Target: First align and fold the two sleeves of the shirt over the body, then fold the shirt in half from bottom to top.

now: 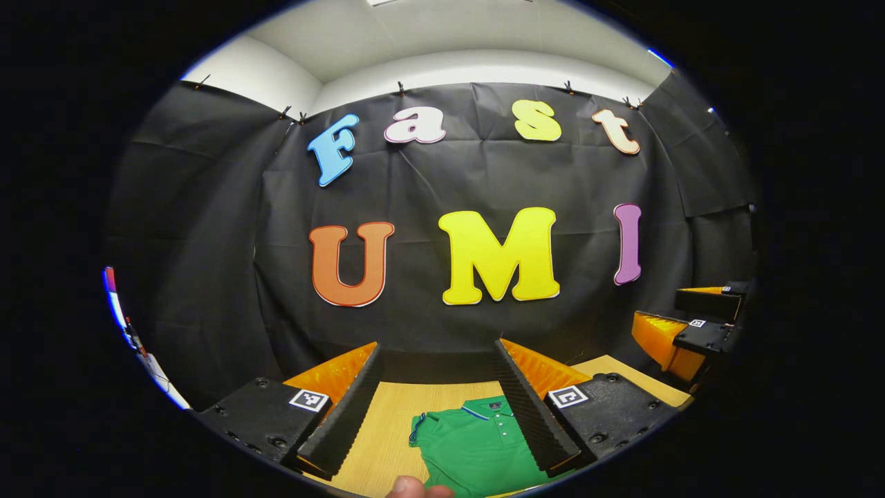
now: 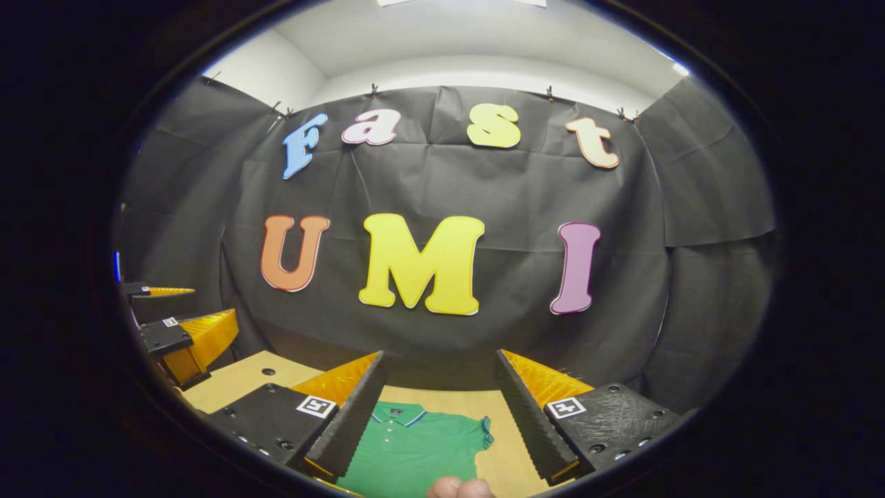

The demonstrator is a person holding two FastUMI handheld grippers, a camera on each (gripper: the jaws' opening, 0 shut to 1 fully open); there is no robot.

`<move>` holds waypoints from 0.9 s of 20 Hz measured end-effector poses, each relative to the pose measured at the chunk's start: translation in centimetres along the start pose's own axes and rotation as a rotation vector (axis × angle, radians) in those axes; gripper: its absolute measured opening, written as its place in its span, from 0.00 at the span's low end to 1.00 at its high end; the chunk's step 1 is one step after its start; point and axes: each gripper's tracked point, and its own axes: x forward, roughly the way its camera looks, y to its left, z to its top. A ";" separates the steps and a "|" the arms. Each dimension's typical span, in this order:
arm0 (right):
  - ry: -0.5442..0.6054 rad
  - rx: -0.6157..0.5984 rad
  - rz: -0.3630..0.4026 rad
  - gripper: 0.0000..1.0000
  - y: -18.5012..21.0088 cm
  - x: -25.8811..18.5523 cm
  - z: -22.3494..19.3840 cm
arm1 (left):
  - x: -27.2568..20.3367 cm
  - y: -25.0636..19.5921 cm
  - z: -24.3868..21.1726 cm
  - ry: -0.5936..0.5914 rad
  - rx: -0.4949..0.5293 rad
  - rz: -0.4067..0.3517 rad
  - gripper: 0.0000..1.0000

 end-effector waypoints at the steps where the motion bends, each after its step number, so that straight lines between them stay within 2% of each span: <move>1: 0.001 0.002 -0.001 0.95 -0.1 0.2 0.0 | 0.0 -0.2 -0.1 0.002 -0.001 0.001 0.99; 8: 0.037 0.007 0.006 0.96 -1.1 1.1 -1.2 | 0.5 -0.2 -0.5 0.008 -0.003 0.007 0.99; 10: 0.059 0.016 0.007 0.94 -1.4 1.5 -2.0 | 0.5 -0.2 -0.7 0.012 -0.006 0.006 0.99; 18: 0.184 -0.001 0.026 0.95 -3.3 3.8 -7.5 | 0.6 -0.4 -2.4 0.056 0.008 0.015 0.99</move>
